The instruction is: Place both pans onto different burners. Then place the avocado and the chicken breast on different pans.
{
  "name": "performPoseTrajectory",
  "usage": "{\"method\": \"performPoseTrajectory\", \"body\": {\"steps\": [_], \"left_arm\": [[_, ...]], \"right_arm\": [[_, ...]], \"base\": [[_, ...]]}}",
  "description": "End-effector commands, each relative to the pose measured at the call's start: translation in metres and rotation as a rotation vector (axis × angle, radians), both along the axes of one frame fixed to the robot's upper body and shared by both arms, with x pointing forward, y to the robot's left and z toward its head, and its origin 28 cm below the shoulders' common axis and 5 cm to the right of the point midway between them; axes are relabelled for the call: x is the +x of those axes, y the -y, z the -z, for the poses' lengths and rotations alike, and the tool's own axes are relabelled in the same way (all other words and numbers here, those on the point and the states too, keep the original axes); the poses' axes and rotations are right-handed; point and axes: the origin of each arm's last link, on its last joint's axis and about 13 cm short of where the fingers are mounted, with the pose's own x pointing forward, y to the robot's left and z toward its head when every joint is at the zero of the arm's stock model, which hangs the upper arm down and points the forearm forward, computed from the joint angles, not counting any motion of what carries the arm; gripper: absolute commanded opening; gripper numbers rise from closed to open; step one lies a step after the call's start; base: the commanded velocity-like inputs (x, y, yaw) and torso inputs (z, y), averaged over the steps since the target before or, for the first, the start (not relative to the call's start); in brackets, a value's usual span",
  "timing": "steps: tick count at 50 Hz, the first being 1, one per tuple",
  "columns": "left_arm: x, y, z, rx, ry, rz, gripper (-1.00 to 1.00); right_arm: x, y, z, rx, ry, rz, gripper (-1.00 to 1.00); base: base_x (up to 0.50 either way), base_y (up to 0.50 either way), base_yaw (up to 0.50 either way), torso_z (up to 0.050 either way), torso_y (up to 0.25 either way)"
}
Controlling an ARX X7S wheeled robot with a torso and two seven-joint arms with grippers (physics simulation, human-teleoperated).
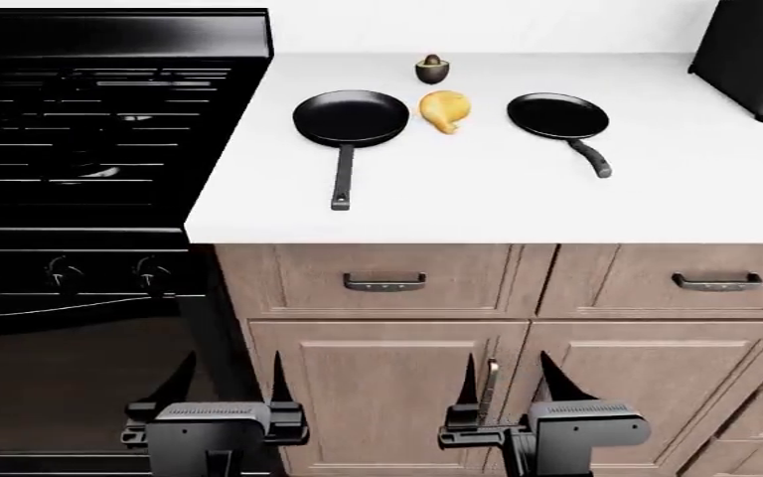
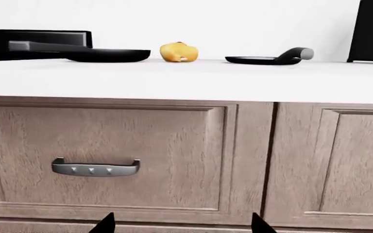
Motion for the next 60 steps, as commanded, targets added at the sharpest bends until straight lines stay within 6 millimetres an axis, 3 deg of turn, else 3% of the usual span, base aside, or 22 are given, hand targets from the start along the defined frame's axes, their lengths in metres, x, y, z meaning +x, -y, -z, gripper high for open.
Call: {"method": "performPoseTrajectory", "body": {"steps": [1, 23, 31, 35, 40, 52, 55, 60], "left_arm": [[0.000, 0.000, 0.000, -0.009, -0.008, 0.003, 1.00], [0.001, 0.000, 0.001, 0.012, -0.031, 0.002, 1.00], [0.003, 0.001, 0.002, 0.009, -0.033, 0.003, 1.00], [0.002, 0.000, -0.017, 0.016, -0.039, -0.018, 1.00], [-0.001, 0.000, -0.069, 0.070, 0.019, -0.012, 1.00], [0.014, -0.003, -0.155, 0.177, 0.112, -0.015, 1.00], [0.018, -0.003, -0.167, 0.206, 0.131, -0.022, 1.00], [0.020, -0.006, -0.170, 0.213, 0.133, -0.039, 1.00]], "right_arm": [[0.000, -0.001, 0.001, 0.003, -0.003, -0.007, 1.00], [0.001, 0.000, 0.003, 0.003, -0.005, 0.010, 1.00], [0.003, 0.001, 0.001, 0.000, -0.027, 0.019, 1.00], [0.005, 0.002, -0.026, 0.080, -0.051, -0.038, 1.00], [0.012, 0.012, -0.068, 0.003, -0.111, -0.073, 1.00], [0.040, 0.028, -0.158, -0.112, -0.088, -0.059, 1.00], [0.042, 0.030, -0.176, -0.122, -0.073, -0.056, 1.00], [0.039, 0.032, -0.180, -0.121, -0.055, -0.062, 1.00]], "base": [[0.00, -0.50, 0.00, 0.000, 0.000], [0.00, -0.50, 0.00, 0.000, 0.000], [0.00, 0.00, 0.00, 0.000, 0.000], [0.00, 0.00, 0.00, 0.000, 0.000], [0.00, 0.00, 0.00, 0.000, 0.000], [0.00, 0.00, 0.00, 0.000, 0.000], [0.00, 0.00, 0.00, 0.000, 0.000], [0.30, 0.00, 0.00, 0.000, 0.000]]}}
